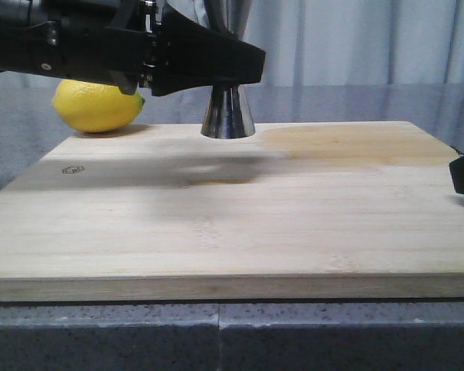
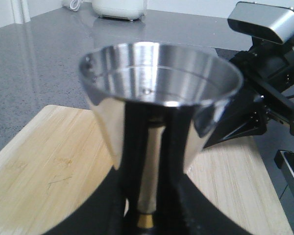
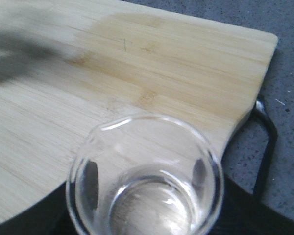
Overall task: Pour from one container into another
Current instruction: 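Grasp the glass beaker with the right gripper and lift it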
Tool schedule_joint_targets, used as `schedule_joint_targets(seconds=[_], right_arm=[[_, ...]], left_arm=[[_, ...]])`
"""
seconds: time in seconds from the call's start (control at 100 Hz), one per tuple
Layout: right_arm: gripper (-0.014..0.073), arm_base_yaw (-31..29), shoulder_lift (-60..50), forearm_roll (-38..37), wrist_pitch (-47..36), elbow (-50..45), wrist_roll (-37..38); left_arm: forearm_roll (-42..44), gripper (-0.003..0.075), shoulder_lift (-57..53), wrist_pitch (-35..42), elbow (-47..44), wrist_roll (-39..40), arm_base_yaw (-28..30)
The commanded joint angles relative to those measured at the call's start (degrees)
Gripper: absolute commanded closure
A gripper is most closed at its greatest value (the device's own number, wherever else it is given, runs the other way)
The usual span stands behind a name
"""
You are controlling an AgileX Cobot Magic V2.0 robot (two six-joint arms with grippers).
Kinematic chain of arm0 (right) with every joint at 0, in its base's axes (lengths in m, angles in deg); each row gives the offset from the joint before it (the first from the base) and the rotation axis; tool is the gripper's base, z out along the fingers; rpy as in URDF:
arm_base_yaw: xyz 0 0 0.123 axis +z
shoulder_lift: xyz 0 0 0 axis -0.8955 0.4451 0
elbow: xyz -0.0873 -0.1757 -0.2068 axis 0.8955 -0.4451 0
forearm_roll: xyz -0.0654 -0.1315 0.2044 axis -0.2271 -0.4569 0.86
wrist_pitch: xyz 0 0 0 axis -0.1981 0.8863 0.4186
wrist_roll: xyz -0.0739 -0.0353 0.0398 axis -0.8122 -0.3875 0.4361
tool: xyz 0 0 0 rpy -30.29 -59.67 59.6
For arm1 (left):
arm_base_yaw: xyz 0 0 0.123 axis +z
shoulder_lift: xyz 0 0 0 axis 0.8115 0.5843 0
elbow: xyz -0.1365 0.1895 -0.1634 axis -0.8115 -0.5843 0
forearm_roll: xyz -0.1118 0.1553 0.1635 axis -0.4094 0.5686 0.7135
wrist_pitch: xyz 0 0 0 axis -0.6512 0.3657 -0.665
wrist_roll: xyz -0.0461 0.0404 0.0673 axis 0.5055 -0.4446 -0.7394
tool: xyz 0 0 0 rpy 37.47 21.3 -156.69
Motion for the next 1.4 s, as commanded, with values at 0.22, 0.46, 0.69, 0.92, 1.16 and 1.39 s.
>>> schedule_joint_targets(seconds=[0.22,0.46,0.69,0.92,1.16,1.39], right_arm=[[0.0307,0.0,-0.1,3.1,2.6,1.6,-0.8],[0.0336,0.0,-0.1,3.1,2.9,1.6,-0.8],[0.0336,0.0,-0.1,3.1,3.1,1.6,-0.8],[0.0336,0.0,-0.1,3.1,3.3,3.0,-0.8],[0.0336,0.0,-0.1,3.1,3.3,7.2,-0.8],[0.0336,0.0,-0.1,2.7,3.2,11.0,-0.8]], left_arm=[[-4.8,0.0739,-3.0,-6.7,1.6,0.2,-0.2],[-4.8,0.0739,-3.0,-6.7,1.6,0.2,-0.2],[-4.8,0.0739,-3.0,-6.7,1.6,0.2,-0.2],[-4.8,0.0739,-3.0,-6.7,1.6,0.2,-0.2],[-4.8,0.0739,-3.0,-6.7,1.6,0.2,-0.2],[-4.8,0.0739,-3.0,-6.7,1.6,0.2,-0.2]])
